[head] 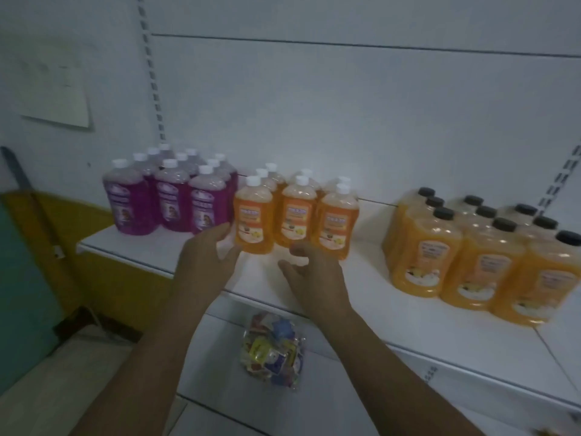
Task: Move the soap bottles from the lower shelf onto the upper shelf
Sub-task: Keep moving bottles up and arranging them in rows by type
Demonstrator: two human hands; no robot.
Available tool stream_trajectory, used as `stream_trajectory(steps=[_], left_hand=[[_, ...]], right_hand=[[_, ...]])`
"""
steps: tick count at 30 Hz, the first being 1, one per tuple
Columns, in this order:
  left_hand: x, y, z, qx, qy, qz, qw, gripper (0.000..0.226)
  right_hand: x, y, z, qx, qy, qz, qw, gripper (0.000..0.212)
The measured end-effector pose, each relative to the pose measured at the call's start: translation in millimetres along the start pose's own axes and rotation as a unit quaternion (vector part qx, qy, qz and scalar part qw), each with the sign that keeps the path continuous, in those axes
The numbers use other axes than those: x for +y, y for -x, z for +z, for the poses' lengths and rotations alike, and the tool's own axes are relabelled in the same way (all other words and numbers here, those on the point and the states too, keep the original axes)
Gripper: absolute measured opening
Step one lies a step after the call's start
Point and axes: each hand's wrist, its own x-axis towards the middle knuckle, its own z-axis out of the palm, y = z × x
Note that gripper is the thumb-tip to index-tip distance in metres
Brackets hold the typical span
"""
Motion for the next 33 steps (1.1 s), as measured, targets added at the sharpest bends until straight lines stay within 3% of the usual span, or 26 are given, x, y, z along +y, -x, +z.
stream_trajectory(steps=[3, 7, 11, 15, 20, 22, 26, 30, 33], left_hand=[[38.6, 47.6, -13.5, -0.001, 0.027, 0.021, 0.999, 0.042], [97.9, 107.8, 4.3, -0.144, 0.044, 0.069, 0.986, 0.056], [133.6, 162.2, 52.4, -0.329, 0.038, 0.109, 0.937, 0.051], [159.1, 220.1, 108.6, -0.439, -0.015, 0.176, 0.881, 0.088], [212.7, 284.4, 176.5, -0.565, -0.089, 0.216, 0.791, 0.102], [234.7, 308.2, 210.4, -0.592, -0.128, 0.202, 0.77, 0.103], [251.0, 349.3, 292.8, -0.603, -0.132, 0.171, 0.768, 0.107], [255.5, 385.6, 391.2, -0.613, -0.134, 0.142, 0.766, 0.101], [261.4, 415.0, 469.3, -0.624, -0.075, 0.045, 0.776, 0.083]], right_hand=[[13.3, 59.2, -36.7, -0.005, -0.025, 0.002, 1.0, 0.042], [46.0, 133.8, -91.2, -0.01, 0.018, 0.008, 1.0, 0.048], [89.9, 203.2, -154.7, -0.005, 0.049, 0.089, 0.995, 0.062], [135.9, 268.4, -208.4, 0.012, 0.075, 0.165, 0.983, 0.075], [198.3, 331.2, -264.4, 0.003, 0.114, 0.224, 0.968, 0.095], [230.2, 349.7, -285.8, -0.006, 0.141, 0.243, 0.96, 0.104], [303.1, 377.4, -323.4, -0.02, 0.161, 0.284, 0.945, 0.113], [383.3, 384.7, -353.1, -0.017, 0.134, 0.352, 0.926, 0.107], [455.0, 380.5, -353.7, 0.024, 0.071, 0.42, 0.904, 0.089]])
